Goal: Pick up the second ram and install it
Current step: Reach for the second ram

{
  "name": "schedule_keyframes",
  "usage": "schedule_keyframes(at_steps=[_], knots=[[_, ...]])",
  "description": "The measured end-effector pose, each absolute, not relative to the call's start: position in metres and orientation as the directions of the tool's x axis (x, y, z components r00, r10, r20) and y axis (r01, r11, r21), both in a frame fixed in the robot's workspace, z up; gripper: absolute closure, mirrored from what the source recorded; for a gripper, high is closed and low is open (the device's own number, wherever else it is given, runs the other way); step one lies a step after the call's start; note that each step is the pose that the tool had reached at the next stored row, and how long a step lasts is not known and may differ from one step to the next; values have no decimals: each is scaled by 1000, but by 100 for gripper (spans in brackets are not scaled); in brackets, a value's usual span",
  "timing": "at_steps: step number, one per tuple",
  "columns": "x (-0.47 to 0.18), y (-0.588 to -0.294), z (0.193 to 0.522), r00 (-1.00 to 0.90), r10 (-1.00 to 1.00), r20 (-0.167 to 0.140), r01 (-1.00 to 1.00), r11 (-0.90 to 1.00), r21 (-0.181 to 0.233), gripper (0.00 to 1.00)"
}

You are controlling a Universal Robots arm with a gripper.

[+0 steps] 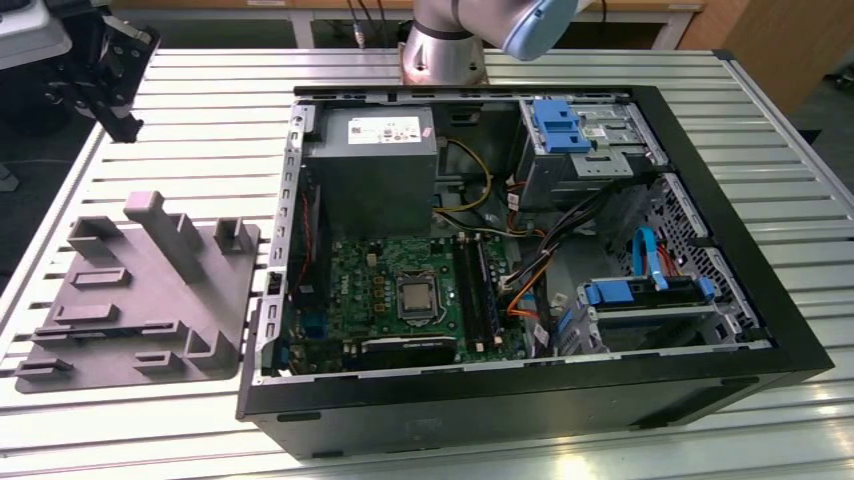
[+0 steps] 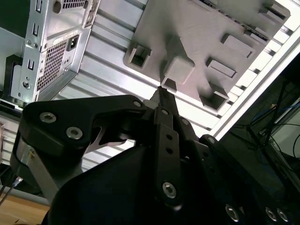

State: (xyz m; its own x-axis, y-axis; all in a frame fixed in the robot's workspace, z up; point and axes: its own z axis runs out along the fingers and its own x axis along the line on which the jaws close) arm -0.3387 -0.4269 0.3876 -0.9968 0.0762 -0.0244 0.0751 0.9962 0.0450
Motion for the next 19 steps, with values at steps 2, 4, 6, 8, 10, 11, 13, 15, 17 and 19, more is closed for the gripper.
schedule_keyframes(at_steps=[2,4,6,8,10,11,13,15,17,19], knots=[[-339,-428,387,-997,76,-24,75,996,45,89],[-340,-429,387,-997,76,-24,75,996,45,89],[-340,-430,387,-997,76,-24,75,996,45,89],[-341,-431,387,-997,76,-24,75,996,45,89],[-341,-432,387,-997,76,-24,75,996,45,89],[-342,-432,387,-997,76,-24,75,996,45,89],[-342,-433,387,-997,76,-24,75,996,45,89],[-343,-434,386,-997,76,-24,75,996,45,89],[-343,-435,386,-997,76,-24,75,996,45,89],[-344,-436,386,-997,76,-24,75,996,45,89]])
